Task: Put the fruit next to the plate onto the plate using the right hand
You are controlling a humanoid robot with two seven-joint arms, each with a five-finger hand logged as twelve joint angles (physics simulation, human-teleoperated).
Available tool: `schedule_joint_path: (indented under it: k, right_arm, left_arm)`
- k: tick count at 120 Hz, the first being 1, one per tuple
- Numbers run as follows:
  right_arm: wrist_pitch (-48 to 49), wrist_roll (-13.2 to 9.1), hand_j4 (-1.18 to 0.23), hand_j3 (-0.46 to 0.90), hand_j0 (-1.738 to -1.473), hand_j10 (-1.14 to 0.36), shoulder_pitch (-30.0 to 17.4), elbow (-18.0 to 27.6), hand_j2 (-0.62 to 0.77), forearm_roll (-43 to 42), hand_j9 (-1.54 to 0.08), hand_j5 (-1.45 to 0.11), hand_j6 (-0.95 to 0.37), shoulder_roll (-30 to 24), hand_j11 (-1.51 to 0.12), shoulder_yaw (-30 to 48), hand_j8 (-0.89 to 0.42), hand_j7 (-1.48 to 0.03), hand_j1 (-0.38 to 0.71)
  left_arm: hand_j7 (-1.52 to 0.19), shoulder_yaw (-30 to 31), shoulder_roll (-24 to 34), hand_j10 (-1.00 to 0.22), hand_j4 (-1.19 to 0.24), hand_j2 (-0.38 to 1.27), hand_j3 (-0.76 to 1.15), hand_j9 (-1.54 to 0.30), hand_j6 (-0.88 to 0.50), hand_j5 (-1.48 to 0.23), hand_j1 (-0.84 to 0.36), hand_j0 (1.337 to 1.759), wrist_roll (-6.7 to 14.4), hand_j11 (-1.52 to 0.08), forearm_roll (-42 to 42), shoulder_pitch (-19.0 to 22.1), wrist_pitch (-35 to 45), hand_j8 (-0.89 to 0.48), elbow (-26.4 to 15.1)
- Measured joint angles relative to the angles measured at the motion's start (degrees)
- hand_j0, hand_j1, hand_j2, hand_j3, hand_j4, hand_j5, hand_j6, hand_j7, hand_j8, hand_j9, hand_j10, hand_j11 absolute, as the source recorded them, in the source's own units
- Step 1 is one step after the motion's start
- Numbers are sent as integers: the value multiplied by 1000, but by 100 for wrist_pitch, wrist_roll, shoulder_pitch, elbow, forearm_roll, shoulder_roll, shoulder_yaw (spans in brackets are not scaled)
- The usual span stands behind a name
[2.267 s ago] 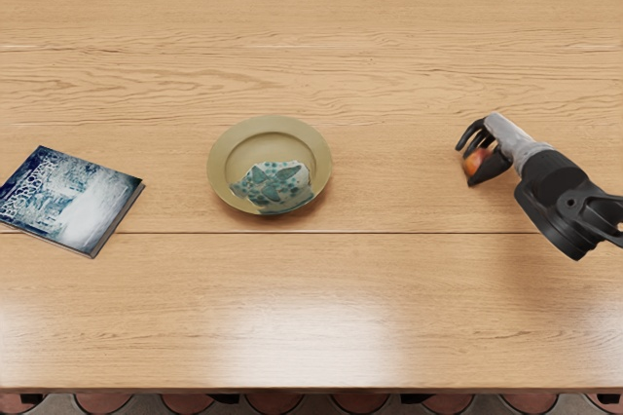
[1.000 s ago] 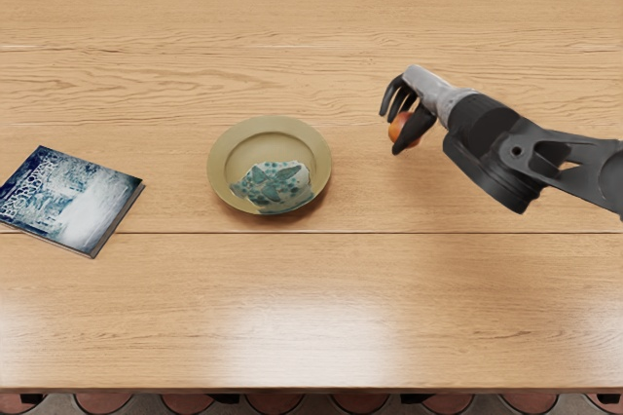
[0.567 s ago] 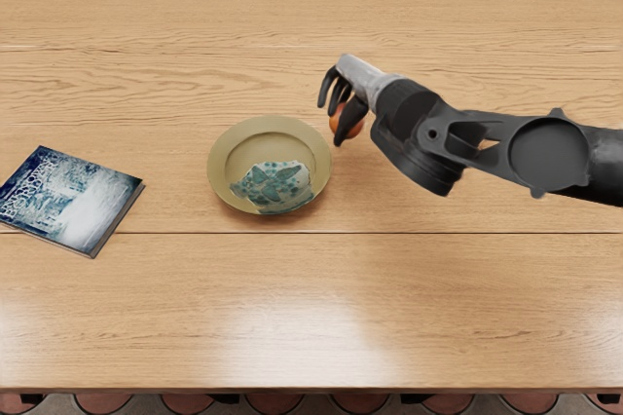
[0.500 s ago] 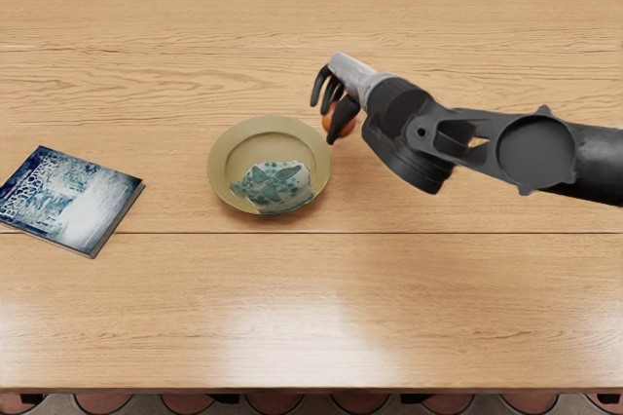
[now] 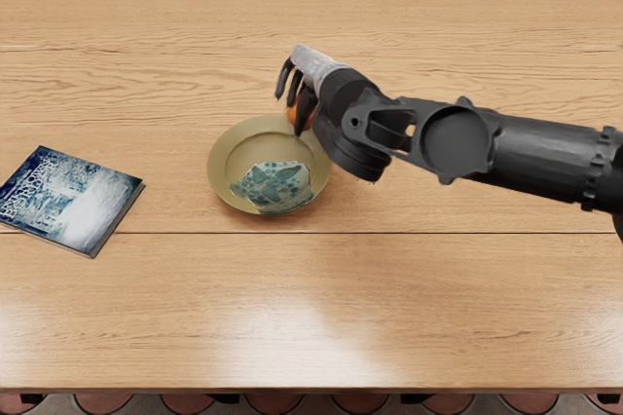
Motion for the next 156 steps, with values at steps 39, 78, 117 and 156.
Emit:
schedule_joint_path:
  k: [39,78,117,156]
  right_arm:
    - [203,-3,-850,0,-1656,-505,51,-249,579,12,-1184,-1183,-874,57,-1165,16,-398,-1134,334]
    - [234,-3,-853,0,-1656,-508,34,-243,594,14,-1184,-1176,-874,59,-1163,53,-401,-1134,341]
    - [563,-4,-854,0,-1656,-496,10,-173,602,196,-1184,-1174,-874,59,-1164,97,-391,-1134,352]
    - [963,-7,-850,0,-1656,-483,21,-31,583,432,-1181,-1184,-875,59,-1160,108,-359,-1134,373]
  left_arm:
    - [-25,2,0,-19,-19,4,0,-24,-19,-25,327,1658,0,-24,-2,0,0,-19,0]
    - [-24,2,0,-19,-19,4,0,-24,-19,-25,327,1658,0,-24,-3,0,0,-19,0]
    - [-24,3,0,-19,-19,4,0,-24,-19,-25,327,1658,0,-24,-1,0,0,-19,0]
    - [-24,3,0,-19,-19,4,0,-24,-19,-25,327,1658,0,-24,-4,0,0,-19,0]
